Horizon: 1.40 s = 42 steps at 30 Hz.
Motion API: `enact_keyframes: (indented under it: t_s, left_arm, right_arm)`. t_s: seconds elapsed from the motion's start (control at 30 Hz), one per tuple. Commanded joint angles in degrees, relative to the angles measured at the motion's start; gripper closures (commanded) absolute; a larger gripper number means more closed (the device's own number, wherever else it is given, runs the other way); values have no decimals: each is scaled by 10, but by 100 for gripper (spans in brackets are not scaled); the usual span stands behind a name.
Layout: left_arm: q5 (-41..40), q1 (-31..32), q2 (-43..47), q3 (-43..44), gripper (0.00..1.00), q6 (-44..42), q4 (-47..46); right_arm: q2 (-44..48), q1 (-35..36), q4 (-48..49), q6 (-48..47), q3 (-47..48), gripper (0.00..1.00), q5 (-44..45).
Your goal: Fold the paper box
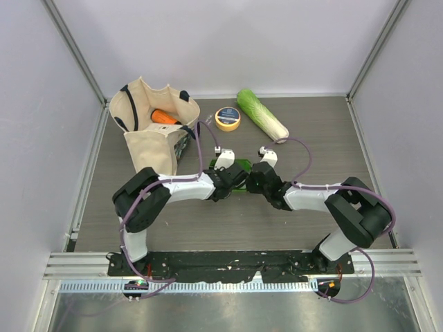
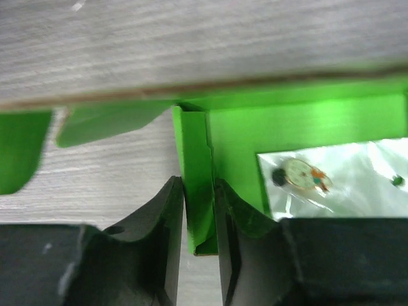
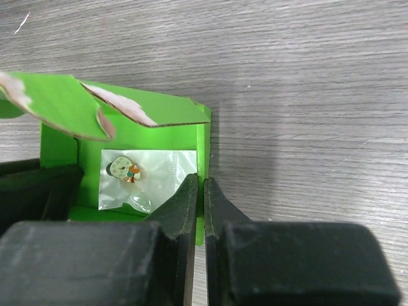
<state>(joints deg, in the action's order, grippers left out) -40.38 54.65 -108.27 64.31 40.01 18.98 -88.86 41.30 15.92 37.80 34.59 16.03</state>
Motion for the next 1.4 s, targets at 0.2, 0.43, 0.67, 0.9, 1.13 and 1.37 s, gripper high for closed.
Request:
enact_keyframes:
  t_s: [0.2,0.43,0.67,0.9,1.13,1.37]
  left_arm:
    - [129,-2,104,-22,61,2,21]
    - [144,-4,179,-58,31,-3,26]
    - [218,-37,258,-139,23,-31,-11]
    - [245,-55,333,-189,1,-106,-83]
    - [249,-89,264,-130,10,-156,-95]
    - [237,-92,227,-105,21,-168,-106]
  right_arm:
    - [54,13,-26,0,-3,96,-17]
    - [110,14,-84,-47,7,82,-19]
    - [151,10,-142,-95,17,59,-28]
    - [182,-6,-146,-210,24,48,-75]
    - [142,-49,-58,-295,36,48,-108]
    - [102,-67,19,-347,39,50,-192]
